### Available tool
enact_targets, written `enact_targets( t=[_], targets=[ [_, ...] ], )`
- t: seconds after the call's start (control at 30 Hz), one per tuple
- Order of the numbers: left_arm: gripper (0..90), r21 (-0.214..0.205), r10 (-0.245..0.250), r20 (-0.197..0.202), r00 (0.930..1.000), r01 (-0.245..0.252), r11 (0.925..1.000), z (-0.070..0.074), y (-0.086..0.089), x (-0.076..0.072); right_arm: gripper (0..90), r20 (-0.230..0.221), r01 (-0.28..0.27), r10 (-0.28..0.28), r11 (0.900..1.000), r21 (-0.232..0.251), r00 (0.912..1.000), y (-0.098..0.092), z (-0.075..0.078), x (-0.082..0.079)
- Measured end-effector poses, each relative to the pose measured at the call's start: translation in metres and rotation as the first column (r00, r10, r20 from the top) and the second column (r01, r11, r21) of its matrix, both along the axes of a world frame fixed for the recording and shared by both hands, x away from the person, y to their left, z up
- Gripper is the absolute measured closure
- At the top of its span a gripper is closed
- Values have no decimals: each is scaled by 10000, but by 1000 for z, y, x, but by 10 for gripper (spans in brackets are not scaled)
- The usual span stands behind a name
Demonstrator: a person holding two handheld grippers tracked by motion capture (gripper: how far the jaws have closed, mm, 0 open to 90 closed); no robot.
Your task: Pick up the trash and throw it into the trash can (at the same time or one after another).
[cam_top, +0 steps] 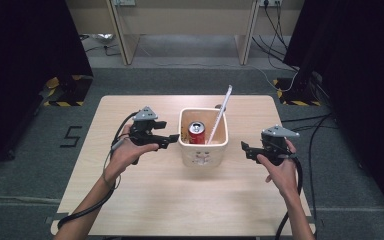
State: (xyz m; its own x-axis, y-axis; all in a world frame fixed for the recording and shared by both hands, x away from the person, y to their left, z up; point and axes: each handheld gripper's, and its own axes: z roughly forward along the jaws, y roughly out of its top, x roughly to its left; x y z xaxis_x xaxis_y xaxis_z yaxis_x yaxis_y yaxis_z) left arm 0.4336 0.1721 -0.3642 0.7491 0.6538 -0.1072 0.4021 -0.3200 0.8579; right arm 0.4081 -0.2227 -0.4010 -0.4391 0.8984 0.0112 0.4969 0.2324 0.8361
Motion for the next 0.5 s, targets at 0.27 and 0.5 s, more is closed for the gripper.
enact_targets(
  t=[0.27, 0.5],
  targets=[
    [263, -4, 236, 57, 9997, -236, 9997, -10, 13, -7, 180, -117, 92, -91, 9999, 85, 9999, -6, -10, -6],
    [260, 58, 447, -63, 9990, -447, 9990, -24, 20, -12, 180, -140, 134, -133, 9999, 74, 9998, -8, -16, -12]
  ],
)
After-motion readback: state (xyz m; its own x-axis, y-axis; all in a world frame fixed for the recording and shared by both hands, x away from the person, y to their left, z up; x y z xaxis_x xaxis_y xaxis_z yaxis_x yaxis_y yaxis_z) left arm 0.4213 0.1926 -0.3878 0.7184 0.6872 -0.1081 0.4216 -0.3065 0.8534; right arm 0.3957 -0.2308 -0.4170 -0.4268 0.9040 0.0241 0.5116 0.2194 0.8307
